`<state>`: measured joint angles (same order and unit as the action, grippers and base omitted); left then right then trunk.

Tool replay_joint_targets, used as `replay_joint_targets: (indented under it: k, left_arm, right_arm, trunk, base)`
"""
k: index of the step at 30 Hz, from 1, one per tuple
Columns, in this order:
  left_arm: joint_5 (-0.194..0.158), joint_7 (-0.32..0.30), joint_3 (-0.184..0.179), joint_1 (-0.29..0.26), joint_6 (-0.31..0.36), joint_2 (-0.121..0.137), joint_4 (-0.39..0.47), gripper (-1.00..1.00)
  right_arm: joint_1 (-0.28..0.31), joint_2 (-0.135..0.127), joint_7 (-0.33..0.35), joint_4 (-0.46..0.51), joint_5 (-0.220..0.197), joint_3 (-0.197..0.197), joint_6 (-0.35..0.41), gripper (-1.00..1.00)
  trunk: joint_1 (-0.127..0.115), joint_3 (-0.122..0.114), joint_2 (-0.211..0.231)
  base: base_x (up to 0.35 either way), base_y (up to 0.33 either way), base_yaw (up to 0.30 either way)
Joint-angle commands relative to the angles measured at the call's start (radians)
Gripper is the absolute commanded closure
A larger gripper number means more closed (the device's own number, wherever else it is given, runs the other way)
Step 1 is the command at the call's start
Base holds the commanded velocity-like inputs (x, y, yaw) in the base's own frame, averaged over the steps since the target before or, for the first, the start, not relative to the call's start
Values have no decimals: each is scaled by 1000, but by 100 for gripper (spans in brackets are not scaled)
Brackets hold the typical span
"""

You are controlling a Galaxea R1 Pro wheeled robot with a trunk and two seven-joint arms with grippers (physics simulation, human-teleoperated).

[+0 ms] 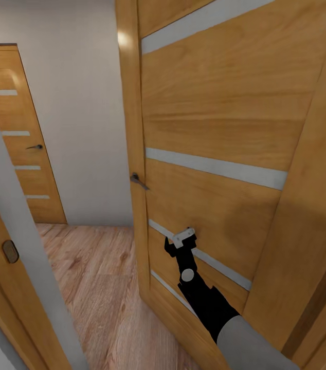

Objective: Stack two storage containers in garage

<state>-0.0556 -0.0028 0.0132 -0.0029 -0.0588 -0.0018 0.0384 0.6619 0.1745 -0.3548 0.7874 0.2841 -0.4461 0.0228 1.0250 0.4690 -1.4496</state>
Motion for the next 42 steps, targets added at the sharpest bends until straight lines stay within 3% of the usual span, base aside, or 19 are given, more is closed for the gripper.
replay_joint_targets:
  k: [1, 8, 11, 20, 27, 42]
  left_arm:
    - [-6, 0, 1, 0, -3, 0, 0, -100]
    - [-6, 0, 1, 0, -3, 0, 0, -100]
    - [-6, 0, 1, 0, -3, 0, 0, -100]
    - [-6, 0, 1, 0, -3, 0, 1, -100]
    - [-7, 1, 1, 0, -3, 0, 2, -100]
    - [-7, 1, 2, 0, -3, 0, 2, -100]
  right_arm:
    - [1, 0, -8, -3, 4, 0, 2, -100]
    - [1, 0, -21, -118, 80, -64, -46, -100]
    - [1, 0, -27, -165, 89, -76, -76, -100]
    - [1, 0, -35, -198, 94, -79, -95, -100]
    - [1, 0, -36, -200, 91, -80, -153, -100]
    - [1, 0, -28, -220, 82, -79, -139, -100]
  trunk:
    - [0, 1, 0]
    - [0, 1, 0]
    - [0, 1, 0]
    - [0, 1, 0]
    - [0, 1, 0]
    - [0, 1, 0]
  base:
    - [0, 0, 0]
    - [0, 0, 0]
    - [0, 0, 0]
    - [0, 0, 0]
    - [44, 0, 0]
    - [290, 0, 0]
